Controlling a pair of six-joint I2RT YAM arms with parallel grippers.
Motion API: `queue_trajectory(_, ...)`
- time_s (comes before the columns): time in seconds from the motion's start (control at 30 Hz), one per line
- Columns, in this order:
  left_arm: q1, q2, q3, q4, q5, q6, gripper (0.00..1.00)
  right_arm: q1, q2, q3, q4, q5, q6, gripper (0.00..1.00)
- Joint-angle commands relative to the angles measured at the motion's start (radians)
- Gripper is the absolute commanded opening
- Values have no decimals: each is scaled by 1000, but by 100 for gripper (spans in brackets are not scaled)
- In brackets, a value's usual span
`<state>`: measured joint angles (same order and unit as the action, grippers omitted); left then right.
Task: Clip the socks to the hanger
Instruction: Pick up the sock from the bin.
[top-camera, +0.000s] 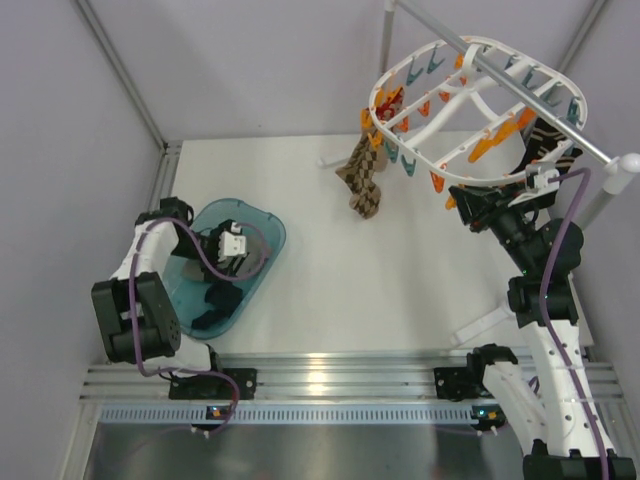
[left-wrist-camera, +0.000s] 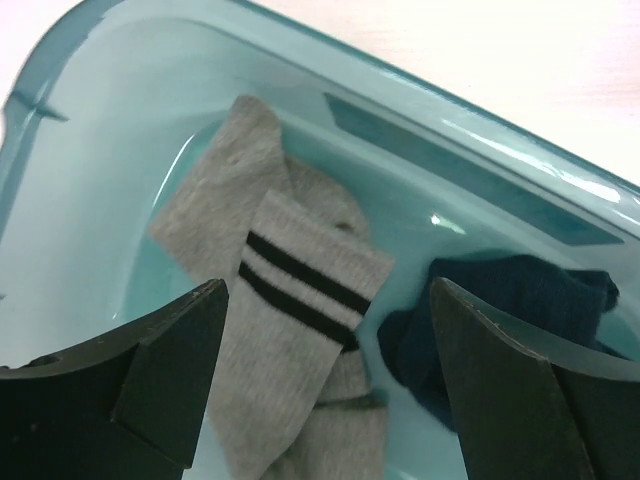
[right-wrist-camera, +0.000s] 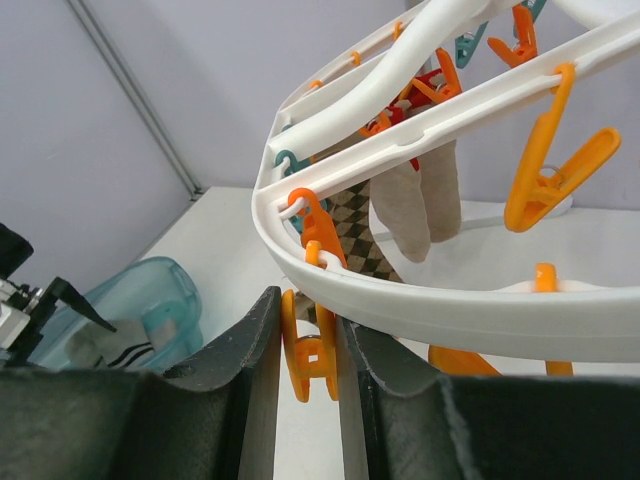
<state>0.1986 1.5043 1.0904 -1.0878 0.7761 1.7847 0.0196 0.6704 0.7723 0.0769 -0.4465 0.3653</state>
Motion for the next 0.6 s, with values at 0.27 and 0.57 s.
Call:
queue_trajectory(0.27, 2, 68, -96, 244, 55, 160, 88, 6, 18, 10, -23, -35, -31, 0)
queue_trajectory(0.57, 1, 145, -98, 230, -12, 234, 80, 6, 27, 24, -37, -31, -39, 0)
